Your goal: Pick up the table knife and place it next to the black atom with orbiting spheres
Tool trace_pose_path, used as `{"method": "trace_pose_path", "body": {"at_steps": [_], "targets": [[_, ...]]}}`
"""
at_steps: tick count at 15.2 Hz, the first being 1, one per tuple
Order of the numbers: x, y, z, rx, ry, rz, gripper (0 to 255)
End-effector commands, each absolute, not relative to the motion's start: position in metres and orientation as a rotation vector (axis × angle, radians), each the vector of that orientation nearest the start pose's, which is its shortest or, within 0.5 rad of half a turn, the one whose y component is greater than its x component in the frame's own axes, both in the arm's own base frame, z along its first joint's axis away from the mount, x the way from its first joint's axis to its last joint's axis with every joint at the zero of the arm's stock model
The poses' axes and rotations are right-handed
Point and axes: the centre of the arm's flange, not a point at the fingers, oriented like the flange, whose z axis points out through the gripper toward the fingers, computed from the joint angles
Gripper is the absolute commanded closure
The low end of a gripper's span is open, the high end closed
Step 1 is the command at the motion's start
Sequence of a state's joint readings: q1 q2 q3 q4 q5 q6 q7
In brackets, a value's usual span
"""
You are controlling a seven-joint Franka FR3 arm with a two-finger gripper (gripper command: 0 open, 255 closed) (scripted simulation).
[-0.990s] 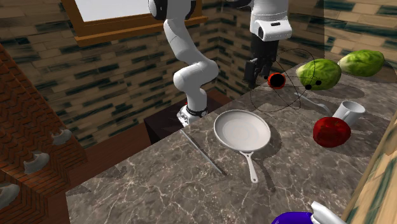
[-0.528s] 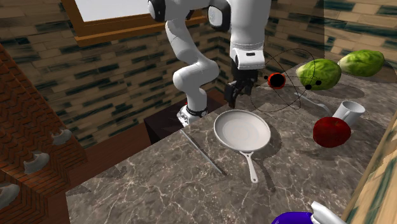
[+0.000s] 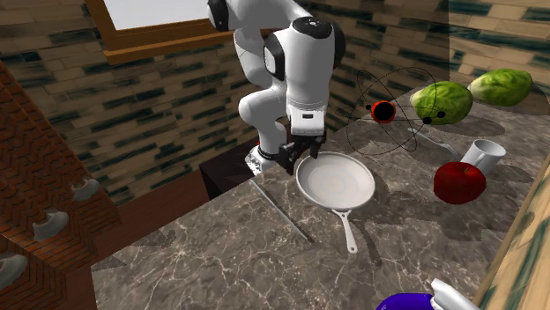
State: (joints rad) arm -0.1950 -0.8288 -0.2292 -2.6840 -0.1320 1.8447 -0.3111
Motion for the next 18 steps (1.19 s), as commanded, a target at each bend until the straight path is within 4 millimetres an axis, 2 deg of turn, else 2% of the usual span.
{"method": "trace_pose_path", "body": {"at_steps": [1, 8, 15, 18], "targets": [[0.268, -0.152, 0.446, -3.106, 0.015, 0.025, 0], [0.241, -0.211, 0.388, -3.136, 0.067, 0.081, 0], [0.239, -0.211, 0.351, -3.136, 0.067, 0.081, 0], [0.239, -0.211, 0.348, -3.136, 0.067, 0.081, 0]]}}
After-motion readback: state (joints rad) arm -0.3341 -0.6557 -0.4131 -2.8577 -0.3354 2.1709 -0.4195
